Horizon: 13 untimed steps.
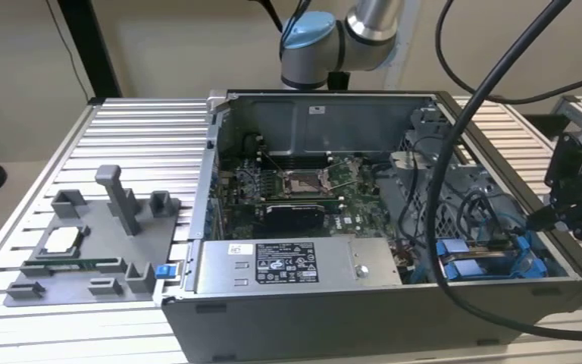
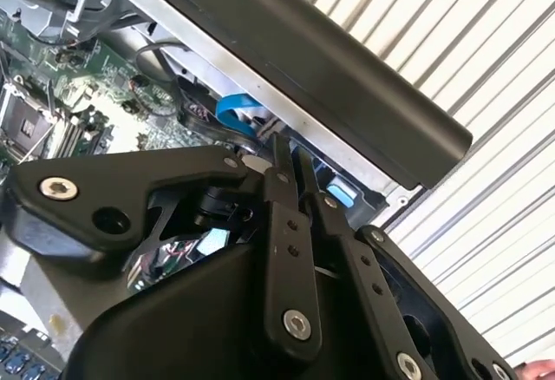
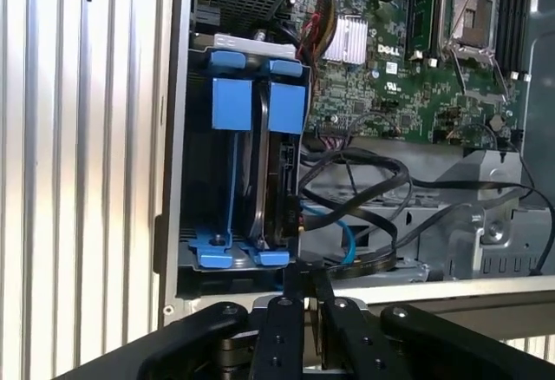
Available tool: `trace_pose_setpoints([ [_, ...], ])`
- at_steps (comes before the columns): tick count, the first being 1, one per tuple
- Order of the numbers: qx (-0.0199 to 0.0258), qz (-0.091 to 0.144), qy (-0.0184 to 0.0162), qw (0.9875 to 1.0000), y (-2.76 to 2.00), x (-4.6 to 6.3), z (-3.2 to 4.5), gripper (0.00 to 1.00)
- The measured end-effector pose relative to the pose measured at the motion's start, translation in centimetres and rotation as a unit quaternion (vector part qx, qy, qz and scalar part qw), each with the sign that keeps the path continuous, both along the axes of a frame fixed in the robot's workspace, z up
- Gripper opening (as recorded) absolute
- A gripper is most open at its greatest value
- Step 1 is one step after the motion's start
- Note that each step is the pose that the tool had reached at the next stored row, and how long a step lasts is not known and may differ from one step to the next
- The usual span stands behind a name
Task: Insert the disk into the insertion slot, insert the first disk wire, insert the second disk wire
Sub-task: 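Insert the second disk wire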
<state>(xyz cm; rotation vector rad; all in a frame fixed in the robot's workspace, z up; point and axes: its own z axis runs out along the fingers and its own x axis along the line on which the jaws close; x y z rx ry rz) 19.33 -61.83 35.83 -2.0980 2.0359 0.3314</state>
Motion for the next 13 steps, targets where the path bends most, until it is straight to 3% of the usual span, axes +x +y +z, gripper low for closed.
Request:
trace_pose_setpoints([
  [13, 0.0003, -0.013, -0.0032, 0.9999, 0.12, -2.0, 1.36, 0.00],
])
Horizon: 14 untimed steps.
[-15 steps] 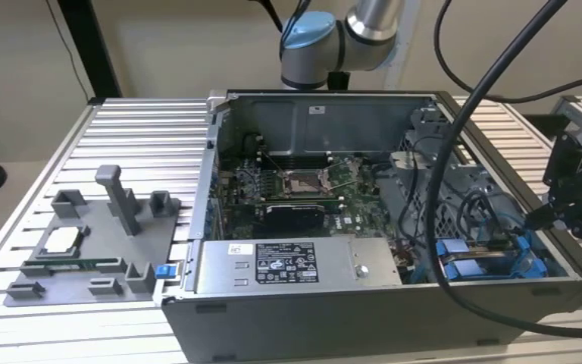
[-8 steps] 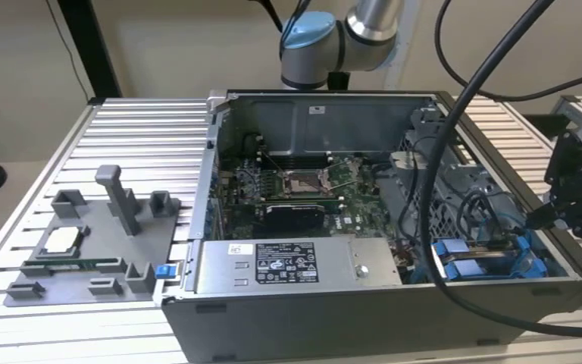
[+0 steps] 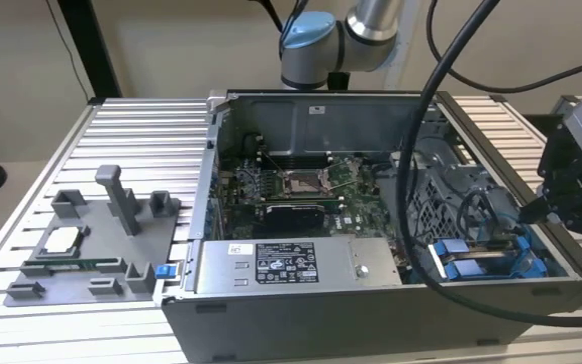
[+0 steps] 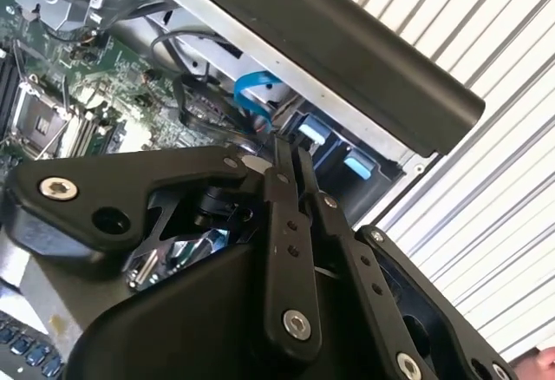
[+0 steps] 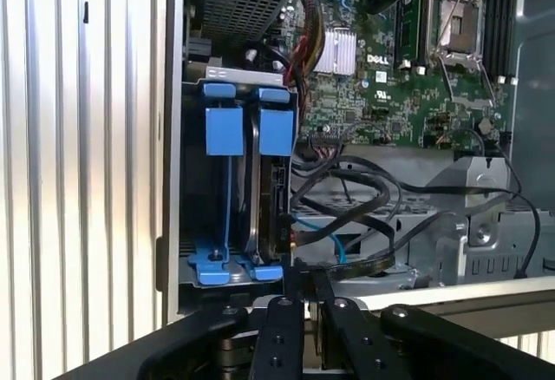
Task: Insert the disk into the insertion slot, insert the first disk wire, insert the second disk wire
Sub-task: 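Insert the second disk wire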
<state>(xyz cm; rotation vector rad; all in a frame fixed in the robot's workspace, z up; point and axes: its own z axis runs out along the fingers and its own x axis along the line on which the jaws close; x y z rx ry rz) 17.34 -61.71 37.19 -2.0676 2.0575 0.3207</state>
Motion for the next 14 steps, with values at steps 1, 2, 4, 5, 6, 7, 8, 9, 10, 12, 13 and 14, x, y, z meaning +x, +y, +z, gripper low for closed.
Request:
trace_pose_setpoints([
  [1, 0.0000, 0.000, 0.0000, 1.0000, 0.03, -0.3, 0.02, 0.00],
  [2, 0.0000, -0.001, 0.0000, 1.0000, 0.05, -0.5, 0.05, 0.00],
  [4, 0.0000, -0.001, 0.0000, 1.0000, 0.12, -1.1, 0.08, 0.00],
  [5, 0.0000, -0.001, 0.0000, 1.0000, 0.17, -1.3, 0.08, 0.00],
  [6, 0.0000, -0.002, 0.0000, 1.0000, 0.21, -1.6, 0.08, 0.00],
  [7, 0.0000, -0.002, 0.0000, 1.0000, 0.27, -1.8, 0.09, 0.00],
  [8, 0.0000, -0.002, 0.0000, 1.0000, 0.32, -2.1, 0.10, 0.00],
  [9, 0.0000, -0.002, 0.0000, 1.0000, 0.37, -2.3, 0.10, 0.00],
  [10, 0.0000, -0.002, 0.0000, 1.0000, 0.42, -2.6, 0.10, 0.00],
  [12, 0.0000, -0.002, 0.0000, 1.0000, 0.48, -3.0, 0.12, 0.00],
  [13, 0.0001, -0.002, -0.0002, 1.0000, 0.48, -3.1, 0.11, 0.00],
  [14, 0.0001, -0.002, -0.0004, 1.0000, 0.48, -3.2, 0.11, 0.00],
])
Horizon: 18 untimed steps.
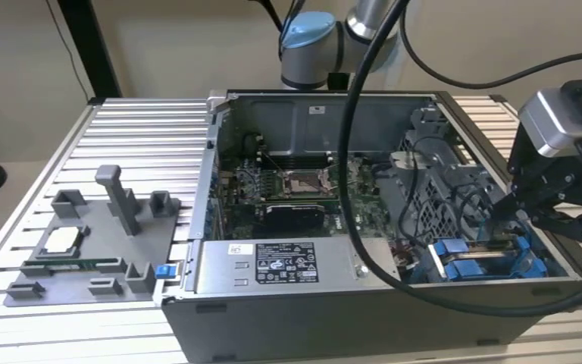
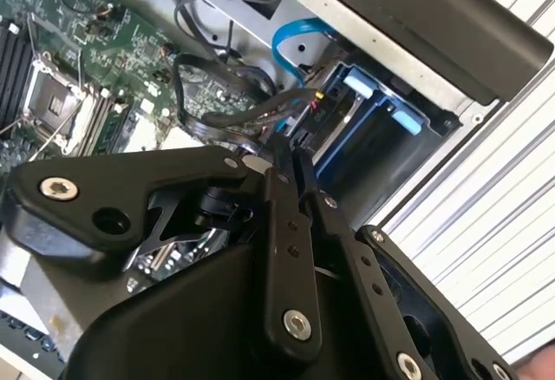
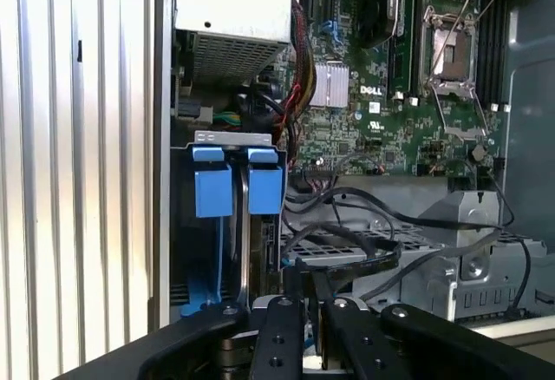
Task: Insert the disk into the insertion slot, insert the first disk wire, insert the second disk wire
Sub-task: 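Insert the second disk wire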
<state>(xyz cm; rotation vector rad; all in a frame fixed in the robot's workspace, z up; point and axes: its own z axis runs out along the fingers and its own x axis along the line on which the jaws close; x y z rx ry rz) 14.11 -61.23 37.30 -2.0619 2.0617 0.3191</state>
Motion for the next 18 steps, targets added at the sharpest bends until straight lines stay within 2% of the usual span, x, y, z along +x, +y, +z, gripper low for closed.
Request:
trace_pose_setpoints([
  [8, 0.0000, 0.000, -0.0018, 1.0000, -0.04, -1.0, -0.01, 0.00],
  [18, 0.0000, 0.000, -0.0019, 1.0000, -0.03, -1.2, -0.09, 0.00],
])
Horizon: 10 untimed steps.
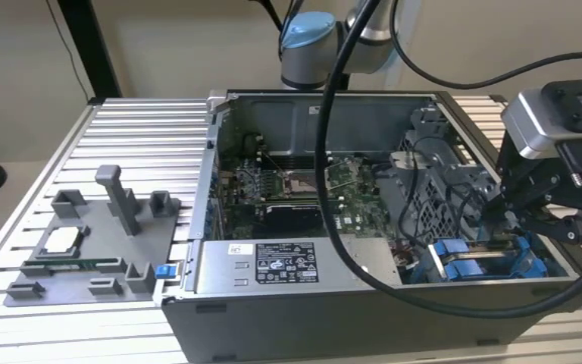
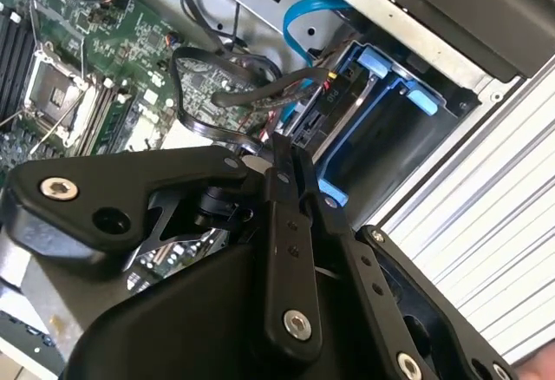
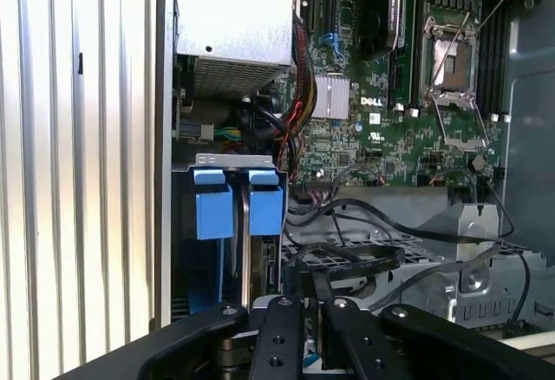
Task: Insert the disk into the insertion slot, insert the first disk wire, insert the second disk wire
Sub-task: 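Insert the second disk wire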
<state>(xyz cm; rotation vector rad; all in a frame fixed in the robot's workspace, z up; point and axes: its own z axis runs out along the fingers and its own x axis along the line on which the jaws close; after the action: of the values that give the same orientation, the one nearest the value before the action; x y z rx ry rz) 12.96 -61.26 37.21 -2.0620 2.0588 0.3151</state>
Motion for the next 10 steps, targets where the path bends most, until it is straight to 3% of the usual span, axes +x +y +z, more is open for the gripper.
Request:
trace_pose_setpoints([
  [10, -0.0012, 0.000, -0.0079, 1.0000, 0.00, 0.0, -1.56, 0.00],
])
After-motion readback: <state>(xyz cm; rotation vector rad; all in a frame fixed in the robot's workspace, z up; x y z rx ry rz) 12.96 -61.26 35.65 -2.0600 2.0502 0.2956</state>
